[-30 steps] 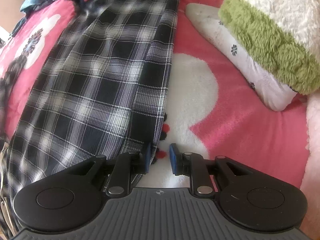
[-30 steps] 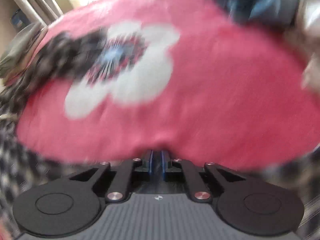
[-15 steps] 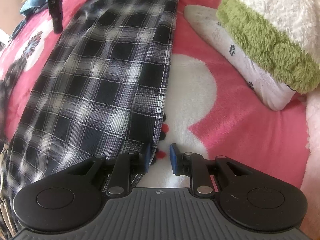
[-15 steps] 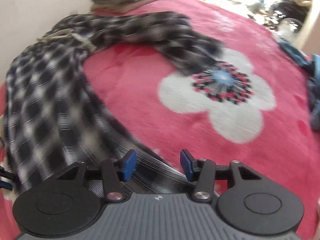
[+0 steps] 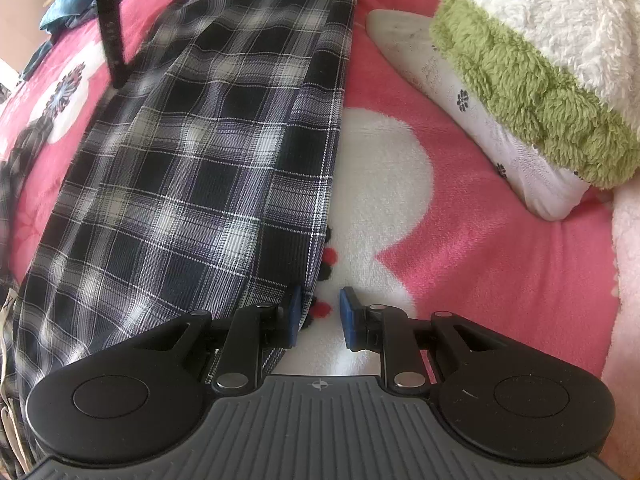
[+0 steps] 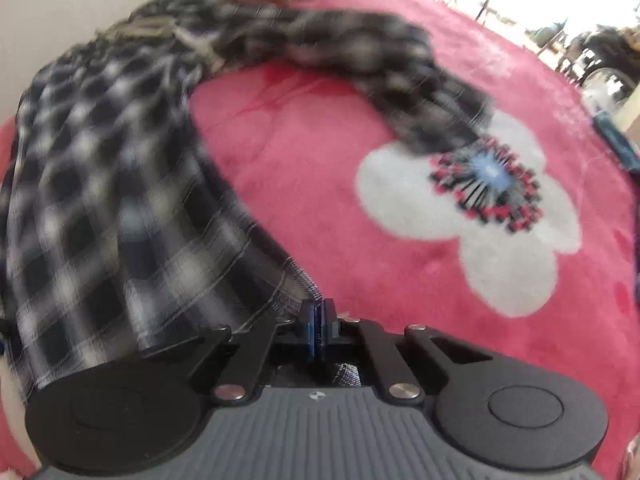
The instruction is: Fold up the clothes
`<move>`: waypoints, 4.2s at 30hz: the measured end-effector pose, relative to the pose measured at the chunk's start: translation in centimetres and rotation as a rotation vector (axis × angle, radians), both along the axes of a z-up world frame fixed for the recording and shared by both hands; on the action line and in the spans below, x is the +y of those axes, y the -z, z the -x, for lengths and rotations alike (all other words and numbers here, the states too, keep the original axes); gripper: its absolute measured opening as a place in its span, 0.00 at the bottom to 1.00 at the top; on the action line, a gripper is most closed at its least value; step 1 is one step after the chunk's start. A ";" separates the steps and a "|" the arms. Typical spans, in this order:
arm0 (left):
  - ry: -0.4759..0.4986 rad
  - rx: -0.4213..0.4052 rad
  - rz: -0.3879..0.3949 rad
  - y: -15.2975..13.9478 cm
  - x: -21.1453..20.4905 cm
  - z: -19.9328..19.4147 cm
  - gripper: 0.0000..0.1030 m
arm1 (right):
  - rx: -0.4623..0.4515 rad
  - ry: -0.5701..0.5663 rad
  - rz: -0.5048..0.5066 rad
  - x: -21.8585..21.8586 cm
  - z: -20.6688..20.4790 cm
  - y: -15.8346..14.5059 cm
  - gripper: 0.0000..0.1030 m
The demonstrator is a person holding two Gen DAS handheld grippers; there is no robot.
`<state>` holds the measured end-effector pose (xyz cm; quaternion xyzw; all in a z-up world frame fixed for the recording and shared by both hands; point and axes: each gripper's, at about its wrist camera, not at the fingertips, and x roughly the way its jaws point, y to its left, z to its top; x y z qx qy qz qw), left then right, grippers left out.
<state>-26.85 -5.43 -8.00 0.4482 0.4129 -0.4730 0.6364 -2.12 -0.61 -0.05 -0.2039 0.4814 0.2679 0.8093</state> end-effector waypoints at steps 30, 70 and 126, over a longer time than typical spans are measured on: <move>-0.199 0.515 0.086 -4.7 -0.1 -9.5 0.51 | 0.068 0.121 -0.114 1.7 -8.7 -8.6 0.37; -0.362 0.702 0.185 1.6 7.8 -12.7 0.50 | 0.445 -0.068 -0.560 12.9 -16.0 3.9 0.35; -1.719 0.408 0.418 -0.7 34.6 -10.2 0.00 | 0.444 -0.223 -0.588 11.8 -2.2 -1.9 0.50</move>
